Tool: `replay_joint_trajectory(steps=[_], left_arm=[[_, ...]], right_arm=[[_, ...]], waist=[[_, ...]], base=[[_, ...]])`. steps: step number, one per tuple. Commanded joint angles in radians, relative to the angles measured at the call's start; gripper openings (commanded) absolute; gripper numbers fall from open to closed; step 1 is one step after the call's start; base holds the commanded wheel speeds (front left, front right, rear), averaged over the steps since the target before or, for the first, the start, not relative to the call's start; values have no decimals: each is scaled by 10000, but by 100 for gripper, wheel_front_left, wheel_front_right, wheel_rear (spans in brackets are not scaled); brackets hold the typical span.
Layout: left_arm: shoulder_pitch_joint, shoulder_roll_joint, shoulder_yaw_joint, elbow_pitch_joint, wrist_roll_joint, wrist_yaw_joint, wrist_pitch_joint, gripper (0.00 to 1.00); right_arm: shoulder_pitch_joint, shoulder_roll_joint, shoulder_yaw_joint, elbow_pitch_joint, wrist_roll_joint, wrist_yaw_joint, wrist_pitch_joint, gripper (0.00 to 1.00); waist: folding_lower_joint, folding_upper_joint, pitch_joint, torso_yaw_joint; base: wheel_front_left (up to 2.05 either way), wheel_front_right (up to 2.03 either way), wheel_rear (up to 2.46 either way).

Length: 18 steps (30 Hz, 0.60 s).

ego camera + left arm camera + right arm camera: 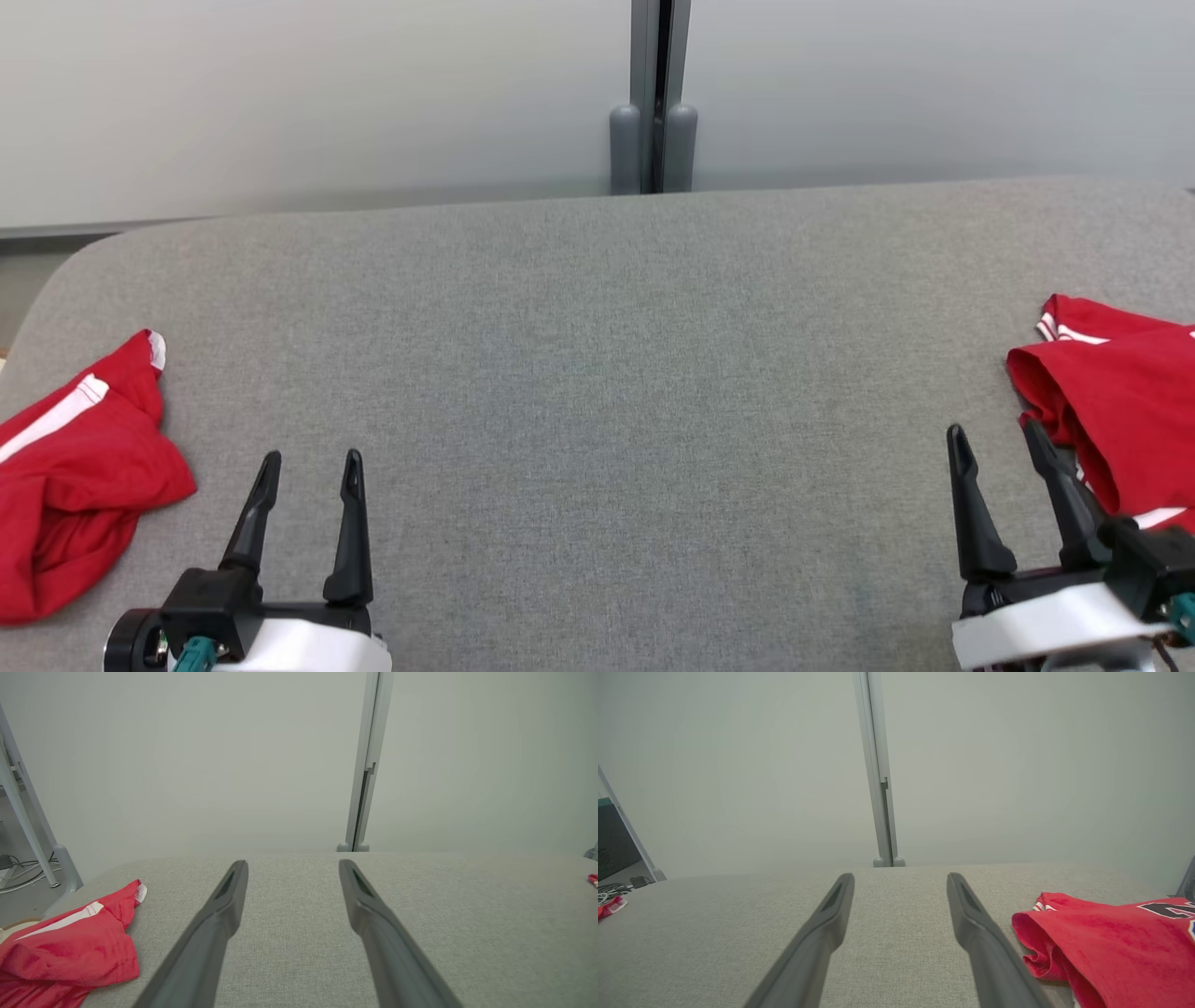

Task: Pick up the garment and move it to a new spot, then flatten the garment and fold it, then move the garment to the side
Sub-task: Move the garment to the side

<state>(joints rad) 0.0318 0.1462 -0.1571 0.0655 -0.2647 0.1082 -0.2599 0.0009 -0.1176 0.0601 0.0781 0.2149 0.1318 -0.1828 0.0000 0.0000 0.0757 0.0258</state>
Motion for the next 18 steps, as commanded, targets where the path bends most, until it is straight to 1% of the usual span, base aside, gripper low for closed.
replay_joint_trajectory(steps=[1,9,18], left_arm=[[144,78,-6,7,-46,48,16,100],[718,214,-180,-107,-48,41,266,100],[929,273,-287,-258,-62,133,386,100]], right_arm=[[215,16,-29,-119,-78,-21,84,100],[999,153,-182,-527,-72,-19,418,100],[1416,178,-272,-833,-82,-19,760,100]], waist=[[0,0,-203,-6],[0,0,-750,-43],[0,0,-920,42]], base=[[0,0,0],[0,0,0],[0,0,0]])
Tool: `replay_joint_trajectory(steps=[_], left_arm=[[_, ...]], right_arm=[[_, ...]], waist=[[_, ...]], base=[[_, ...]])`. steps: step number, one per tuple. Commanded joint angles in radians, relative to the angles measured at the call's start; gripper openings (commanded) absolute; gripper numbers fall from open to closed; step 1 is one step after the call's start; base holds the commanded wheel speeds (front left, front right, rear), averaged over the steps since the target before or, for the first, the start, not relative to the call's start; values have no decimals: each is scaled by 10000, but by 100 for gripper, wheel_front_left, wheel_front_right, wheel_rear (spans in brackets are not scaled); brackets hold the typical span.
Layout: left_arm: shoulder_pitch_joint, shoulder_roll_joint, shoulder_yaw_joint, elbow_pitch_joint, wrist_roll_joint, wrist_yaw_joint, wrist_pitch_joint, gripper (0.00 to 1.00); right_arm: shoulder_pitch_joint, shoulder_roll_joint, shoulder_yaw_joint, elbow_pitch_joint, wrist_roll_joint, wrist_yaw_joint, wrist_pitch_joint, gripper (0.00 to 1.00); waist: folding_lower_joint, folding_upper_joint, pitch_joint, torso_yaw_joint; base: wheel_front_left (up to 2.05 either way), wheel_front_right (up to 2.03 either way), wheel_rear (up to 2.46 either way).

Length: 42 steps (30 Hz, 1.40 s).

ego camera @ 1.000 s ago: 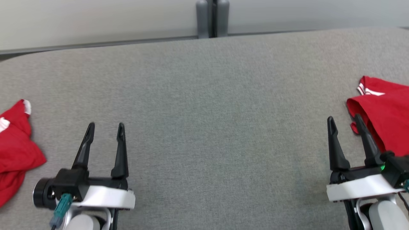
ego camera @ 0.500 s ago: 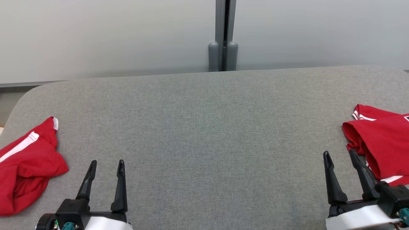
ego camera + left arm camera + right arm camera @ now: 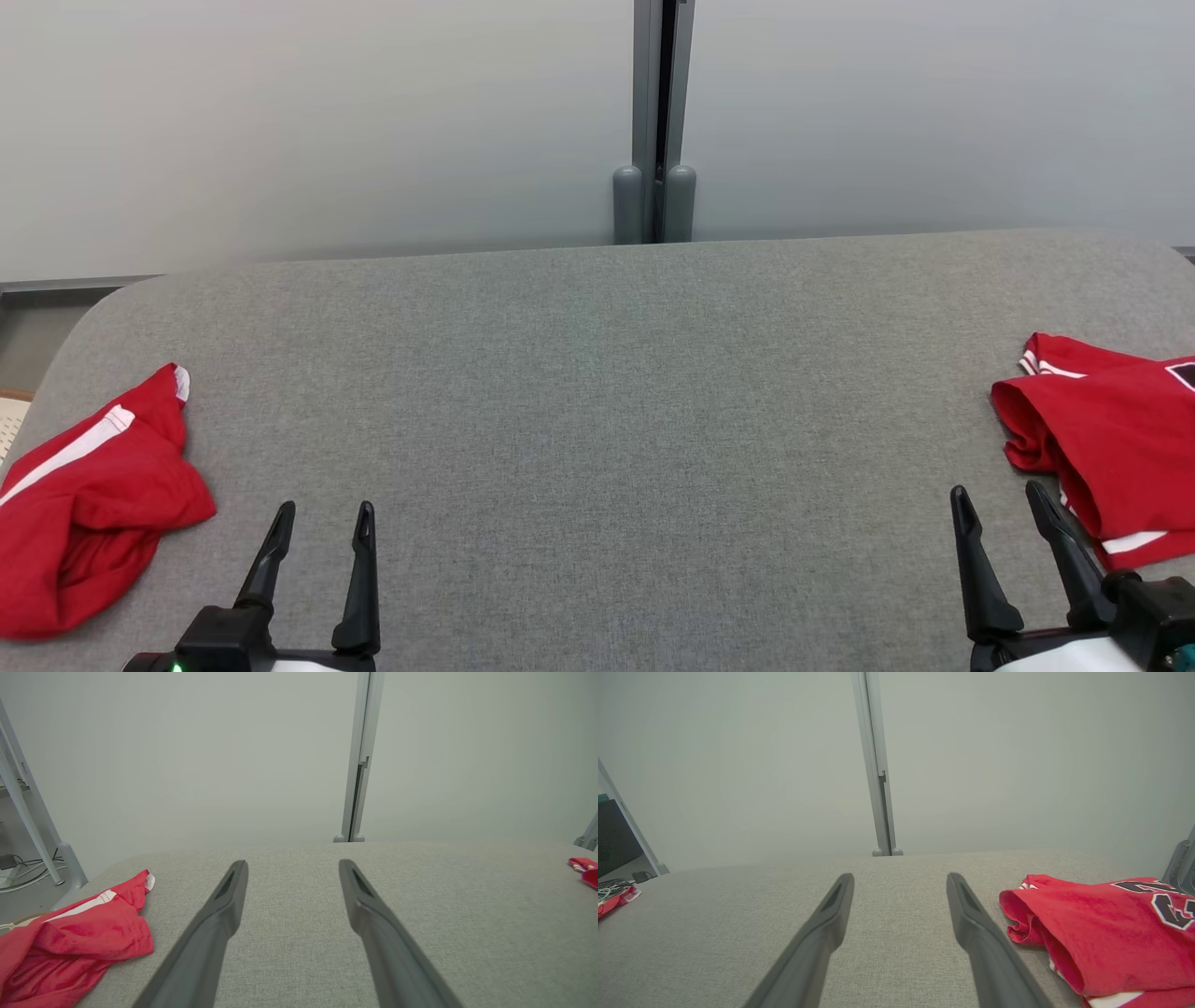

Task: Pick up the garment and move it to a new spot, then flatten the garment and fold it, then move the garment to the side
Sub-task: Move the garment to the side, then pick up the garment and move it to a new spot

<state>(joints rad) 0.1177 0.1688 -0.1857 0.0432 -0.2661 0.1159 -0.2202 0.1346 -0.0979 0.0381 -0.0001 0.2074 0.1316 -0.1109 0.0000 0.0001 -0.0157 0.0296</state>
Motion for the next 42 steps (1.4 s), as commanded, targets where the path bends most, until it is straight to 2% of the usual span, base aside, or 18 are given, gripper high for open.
replay_joint_trajectory(steps=[1,18,26,37,42], left_arm=[[82,50,3,-47,-61,74,-13,100],[100,153,-46,-42,-144,174,39,100],[-194,121,-114,33,-168,180,14,100],[-726,-10,-155,286,-281,50,-183,100],[-674,23,-38,373,-325,135,-274,100]], right_arm=[[90,-20,-53,-68,-5,-17,60,100],[60,-39,-76,-109,20,-18,108,100],[103,17,-192,-160,-33,-18,82,100],[43,-33,-203,-457,-113,-11,256,100],[5,11,-51,-557,-103,-11,320,100]], waist=[[0,-1,-20,1],[0,-1,-123,-2],[0,-1,-105,397],[0,-1,-142,2194],[0,-1,-208,2907]], base=[[0,0,0],[0,0,0],[0,0,0],[0,0,0],[0,0,0]])
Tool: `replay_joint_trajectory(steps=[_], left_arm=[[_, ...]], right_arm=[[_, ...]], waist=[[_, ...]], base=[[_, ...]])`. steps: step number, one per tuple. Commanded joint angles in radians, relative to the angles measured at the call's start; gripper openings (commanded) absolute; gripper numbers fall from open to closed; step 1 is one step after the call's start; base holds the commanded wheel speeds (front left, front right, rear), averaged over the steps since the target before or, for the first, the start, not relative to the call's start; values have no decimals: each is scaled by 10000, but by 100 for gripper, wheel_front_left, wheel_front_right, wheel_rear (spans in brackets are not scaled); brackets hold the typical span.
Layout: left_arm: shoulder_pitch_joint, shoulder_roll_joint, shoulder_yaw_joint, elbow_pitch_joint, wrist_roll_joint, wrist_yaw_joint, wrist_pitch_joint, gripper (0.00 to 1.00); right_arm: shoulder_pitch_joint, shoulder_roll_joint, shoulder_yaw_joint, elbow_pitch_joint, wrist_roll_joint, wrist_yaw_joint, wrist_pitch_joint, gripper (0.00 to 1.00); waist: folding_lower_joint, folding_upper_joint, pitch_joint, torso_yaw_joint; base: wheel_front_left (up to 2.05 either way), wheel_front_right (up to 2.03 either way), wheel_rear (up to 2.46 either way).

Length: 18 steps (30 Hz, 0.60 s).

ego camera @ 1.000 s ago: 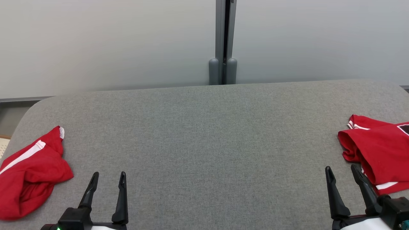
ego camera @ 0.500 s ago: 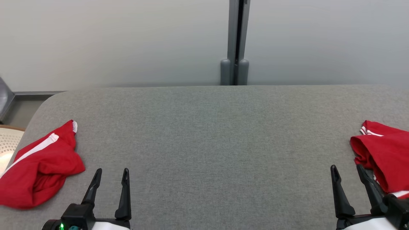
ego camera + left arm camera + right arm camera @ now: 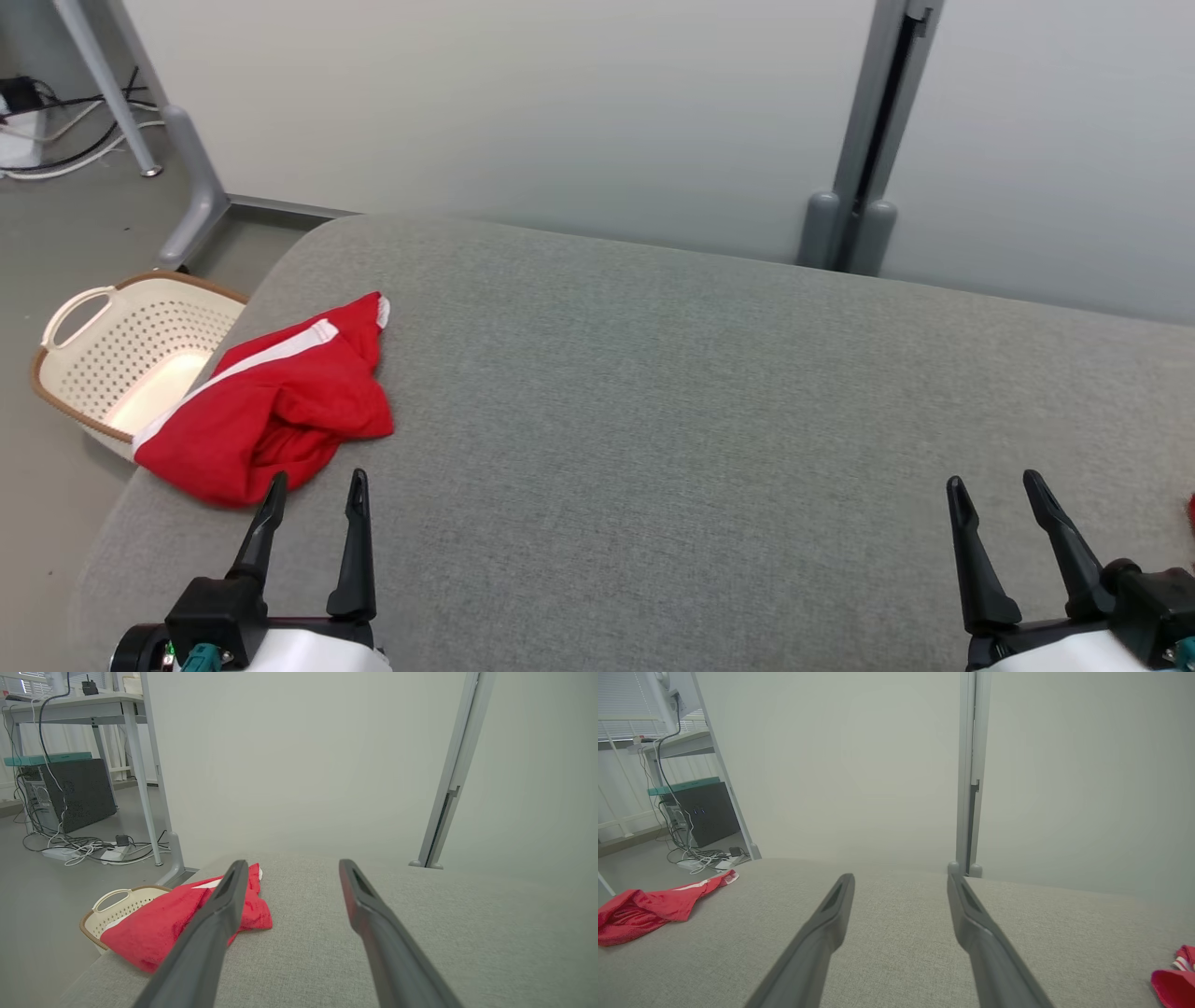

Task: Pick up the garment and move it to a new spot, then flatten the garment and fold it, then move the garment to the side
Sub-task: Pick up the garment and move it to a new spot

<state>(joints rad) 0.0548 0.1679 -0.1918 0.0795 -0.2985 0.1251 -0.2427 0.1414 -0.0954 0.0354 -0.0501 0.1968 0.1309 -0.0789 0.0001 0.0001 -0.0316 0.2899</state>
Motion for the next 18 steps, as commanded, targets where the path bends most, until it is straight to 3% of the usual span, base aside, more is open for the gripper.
replay_joint_trajectory(steps=[1,8,18], left_arm=[[-38,60,55,23,6,58,-66,100],[-95,61,132,82,81,252,-107,100],[-31,98,128,-57,2,346,-112,100]], right_arm=[[-77,-14,21,-60,6,-4,17,100],[-77,17,172,-19,-109,-4,34,100],[-34,-13,135,-47,-196,-4,57,100]], waist=[[-1,-1,-49,424],[-1,-1,-65,1021],[-1,-1,39,1229]], base=[[0,0,0],[0,0,0],[0,0,0]])
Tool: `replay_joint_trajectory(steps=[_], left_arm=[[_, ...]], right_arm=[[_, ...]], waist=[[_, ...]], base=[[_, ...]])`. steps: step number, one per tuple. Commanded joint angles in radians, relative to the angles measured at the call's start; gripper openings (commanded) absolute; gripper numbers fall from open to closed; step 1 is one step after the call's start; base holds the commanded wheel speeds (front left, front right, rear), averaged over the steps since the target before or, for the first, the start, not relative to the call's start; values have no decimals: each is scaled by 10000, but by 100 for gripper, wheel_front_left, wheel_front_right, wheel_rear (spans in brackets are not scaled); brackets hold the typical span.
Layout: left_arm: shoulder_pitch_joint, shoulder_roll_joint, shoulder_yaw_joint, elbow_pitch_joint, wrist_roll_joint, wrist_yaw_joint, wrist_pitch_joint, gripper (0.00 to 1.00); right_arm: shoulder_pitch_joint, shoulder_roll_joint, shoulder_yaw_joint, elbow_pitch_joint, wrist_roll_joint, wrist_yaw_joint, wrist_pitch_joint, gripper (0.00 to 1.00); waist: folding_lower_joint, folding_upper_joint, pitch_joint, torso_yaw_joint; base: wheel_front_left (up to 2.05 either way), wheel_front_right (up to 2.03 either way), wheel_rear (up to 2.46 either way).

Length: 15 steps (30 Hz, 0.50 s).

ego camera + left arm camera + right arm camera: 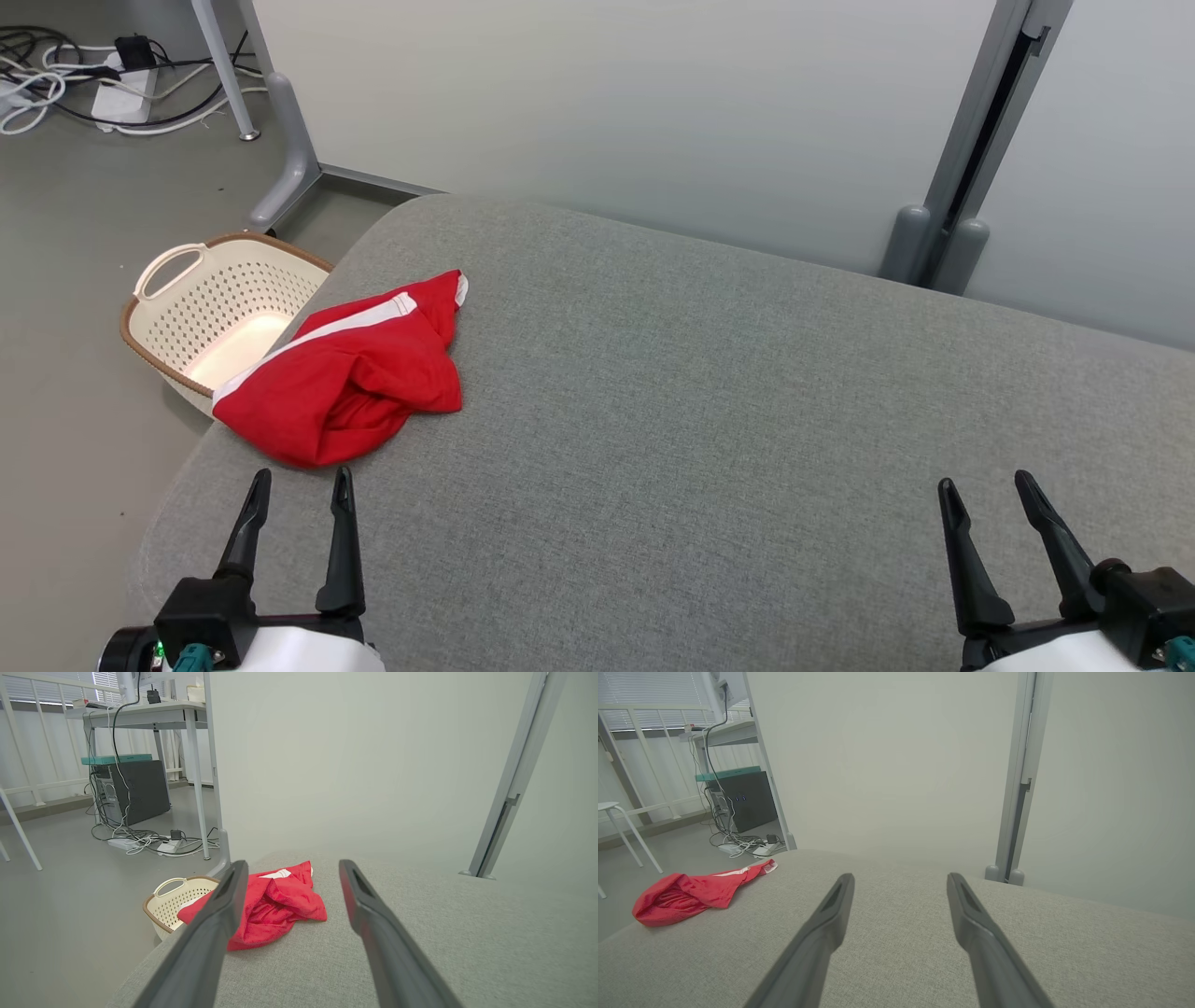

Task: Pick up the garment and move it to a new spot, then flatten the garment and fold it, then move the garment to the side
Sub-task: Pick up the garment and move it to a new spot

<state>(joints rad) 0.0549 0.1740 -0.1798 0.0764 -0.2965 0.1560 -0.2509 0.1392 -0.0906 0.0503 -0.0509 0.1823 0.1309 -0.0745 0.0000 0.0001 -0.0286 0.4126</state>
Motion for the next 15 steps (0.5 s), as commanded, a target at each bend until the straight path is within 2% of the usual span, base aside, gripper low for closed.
replay_joint_trajectory(steps=[1,9,12,15], left_arm=[[-44,25,-5,-29,-26,37,-21,100],[-680,-71,53,636,-346,-113,91,100],[-1529,-208,164,1575,-706,-358,107,100],[-2535,-280,293,3144,-1029,-640,118,100]], right_arm=[[-21,-99,-18,-63,-82,-4,42,100],[-350,-325,-119,-384,-163,-4,291,100],[-571,-467,-199,-633,-162,-4,432,100],[-777,-685,-102,-859,-196,-2,672,100]], waist=[[0,-1,50,1],[0,-1,737,-231],[0,-1,1340,-396],[0,-1,1952,-634]], base=[[0,0,0],[0,0,0],[0,0,0],[0,0,0]])
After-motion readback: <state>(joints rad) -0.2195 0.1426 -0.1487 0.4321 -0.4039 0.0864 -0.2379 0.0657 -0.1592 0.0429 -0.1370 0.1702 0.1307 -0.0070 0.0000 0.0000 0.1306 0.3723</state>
